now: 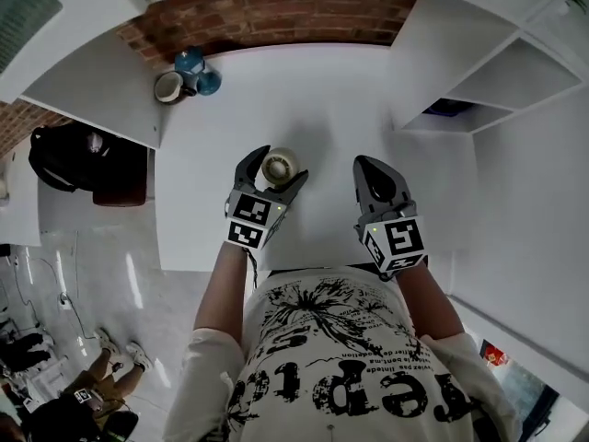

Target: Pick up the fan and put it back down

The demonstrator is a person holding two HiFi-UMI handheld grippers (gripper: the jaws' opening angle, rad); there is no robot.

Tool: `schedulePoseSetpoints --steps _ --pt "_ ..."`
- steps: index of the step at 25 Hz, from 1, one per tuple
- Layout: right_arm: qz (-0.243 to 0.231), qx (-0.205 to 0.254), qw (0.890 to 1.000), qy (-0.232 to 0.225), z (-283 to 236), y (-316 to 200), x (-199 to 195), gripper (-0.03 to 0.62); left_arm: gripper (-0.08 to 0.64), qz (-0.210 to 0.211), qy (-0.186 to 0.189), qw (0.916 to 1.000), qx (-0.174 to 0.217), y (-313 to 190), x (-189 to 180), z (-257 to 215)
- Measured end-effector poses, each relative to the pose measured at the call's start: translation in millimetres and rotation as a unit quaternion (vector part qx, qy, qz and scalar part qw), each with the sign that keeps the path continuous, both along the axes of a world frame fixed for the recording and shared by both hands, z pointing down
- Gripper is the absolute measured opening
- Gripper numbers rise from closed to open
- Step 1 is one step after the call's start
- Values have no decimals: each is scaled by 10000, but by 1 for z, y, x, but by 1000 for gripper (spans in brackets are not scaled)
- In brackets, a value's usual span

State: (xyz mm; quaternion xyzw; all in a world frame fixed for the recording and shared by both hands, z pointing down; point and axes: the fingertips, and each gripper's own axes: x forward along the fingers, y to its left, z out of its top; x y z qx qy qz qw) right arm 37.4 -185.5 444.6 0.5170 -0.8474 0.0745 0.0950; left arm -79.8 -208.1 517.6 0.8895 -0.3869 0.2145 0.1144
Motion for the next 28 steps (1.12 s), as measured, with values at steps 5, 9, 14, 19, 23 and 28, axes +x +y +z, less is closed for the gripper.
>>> schedulePoseSetpoints --steps 5,9,14,19,23,28 --pt "68 -317 9995 17 33 0 6 15 380 162 -260 9981 -529 0 15 57" --pt "143 -567 9983 4 54 4 8 15 380 282 -482 9943 -904 8 20 92" --pt "299 -831 9961 -64 73 5 16 15 380 315 -707 9890 -1262 12 22 126" --pt "339 -969 9947 -83 89 3 17 15 380 314 -813 9853 -1472 11 26 145" --pt "320 -1049 9940 -38 97 5 17 15 380 193 -998 9813 -1637 11 24 156" --pt "293 -1116 9933 -22 102 3 18 15 380 65 -1068 9794 -1711 8 26 160"
